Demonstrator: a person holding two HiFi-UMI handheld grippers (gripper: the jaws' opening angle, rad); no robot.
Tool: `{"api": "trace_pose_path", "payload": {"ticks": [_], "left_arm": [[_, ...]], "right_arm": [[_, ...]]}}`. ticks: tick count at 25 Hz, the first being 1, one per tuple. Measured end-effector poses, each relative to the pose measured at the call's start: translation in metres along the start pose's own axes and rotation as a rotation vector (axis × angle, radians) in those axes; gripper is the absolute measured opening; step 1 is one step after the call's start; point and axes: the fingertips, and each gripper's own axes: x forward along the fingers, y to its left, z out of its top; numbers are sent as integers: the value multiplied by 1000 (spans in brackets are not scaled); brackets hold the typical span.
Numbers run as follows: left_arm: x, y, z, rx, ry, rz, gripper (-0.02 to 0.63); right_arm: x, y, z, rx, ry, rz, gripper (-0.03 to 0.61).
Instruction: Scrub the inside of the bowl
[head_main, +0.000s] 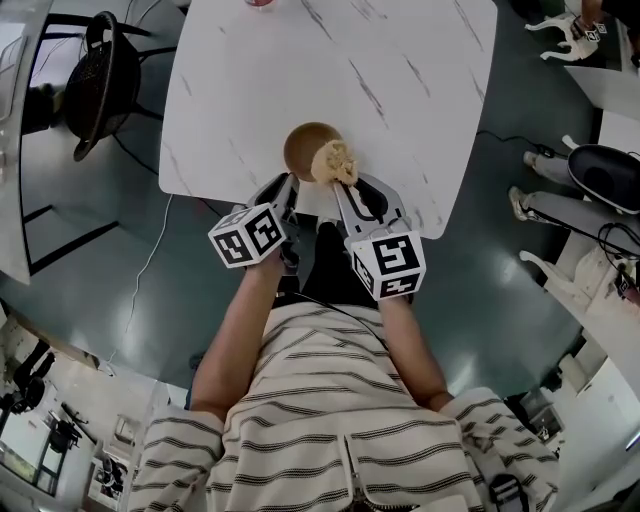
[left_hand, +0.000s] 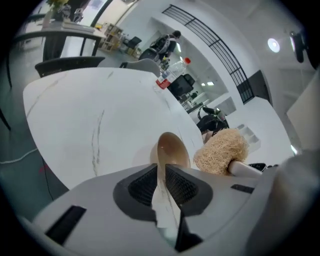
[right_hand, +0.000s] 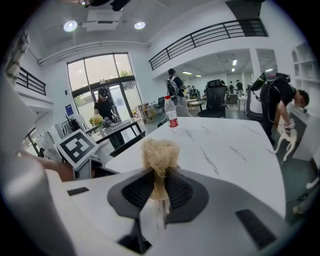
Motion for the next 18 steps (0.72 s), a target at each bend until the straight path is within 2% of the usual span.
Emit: {"api": "trace_pose_path", "payload": {"ticks": [7, 18], "left_arm": [[8, 2, -5, -168, 19, -51, 43], [12, 1, -11, -335, 35, -96, 43]], "right_arm": [[1, -1, 0, 7, 0, -1, 75], [0, -2, -1, 12, 1, 4, 74]]}}
